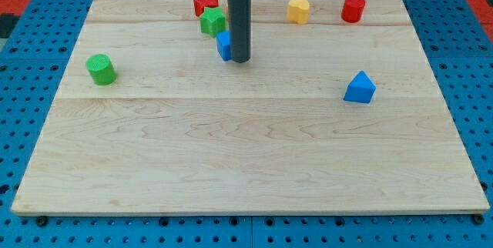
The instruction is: Place arm below yellow heart
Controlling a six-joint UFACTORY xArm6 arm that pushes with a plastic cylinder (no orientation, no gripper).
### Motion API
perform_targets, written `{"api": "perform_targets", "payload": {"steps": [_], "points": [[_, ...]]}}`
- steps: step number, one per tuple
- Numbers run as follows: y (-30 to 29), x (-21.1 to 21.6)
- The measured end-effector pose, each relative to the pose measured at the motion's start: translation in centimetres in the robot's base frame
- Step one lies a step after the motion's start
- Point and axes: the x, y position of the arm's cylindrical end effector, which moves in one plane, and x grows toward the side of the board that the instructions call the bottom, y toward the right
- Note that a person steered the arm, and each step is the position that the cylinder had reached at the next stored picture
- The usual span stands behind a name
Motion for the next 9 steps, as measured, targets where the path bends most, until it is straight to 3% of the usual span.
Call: {"api": "perform_targets", "payload": {"steps": [3,6,9], "points": [[-2.2,-2.4],[8.0,-1.9],[10.4,-3.3]]}}
